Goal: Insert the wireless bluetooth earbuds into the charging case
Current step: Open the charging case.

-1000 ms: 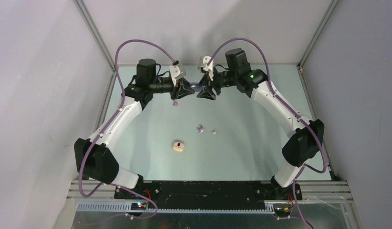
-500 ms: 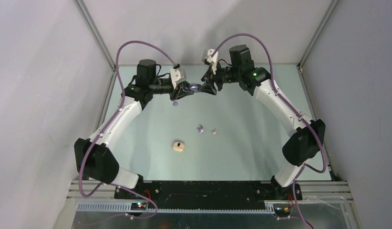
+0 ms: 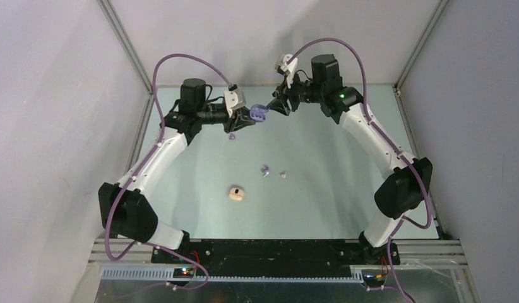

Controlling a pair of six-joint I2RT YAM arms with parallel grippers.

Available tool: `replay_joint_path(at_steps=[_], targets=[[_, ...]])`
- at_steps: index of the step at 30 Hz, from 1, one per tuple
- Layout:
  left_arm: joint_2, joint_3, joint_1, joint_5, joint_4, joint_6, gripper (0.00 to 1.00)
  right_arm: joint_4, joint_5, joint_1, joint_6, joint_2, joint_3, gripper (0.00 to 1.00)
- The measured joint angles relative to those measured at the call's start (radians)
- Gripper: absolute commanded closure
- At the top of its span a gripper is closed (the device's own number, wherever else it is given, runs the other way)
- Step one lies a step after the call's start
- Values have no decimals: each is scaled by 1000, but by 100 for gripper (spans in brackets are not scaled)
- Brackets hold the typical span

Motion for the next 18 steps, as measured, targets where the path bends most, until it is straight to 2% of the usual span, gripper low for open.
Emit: replay_joint_path(at_steps=[6, 10, 14, 18], targets=[[6, -17, 10, 15, 32, -48, 100, 2, -1, -7, 8, 0, 0, 45], [14, -48, 32, 17, 85, -132, 100, -7, -43, -29, 9, -17, -6, 46], [5, -138, 68, -14, 230, -328, 100, -10, -66, -67, 8, -90, -84, 50], [-32, -255, 115, -93, 383, -586, 100, -28, -41, -79, 5, -140, -195, 60]])
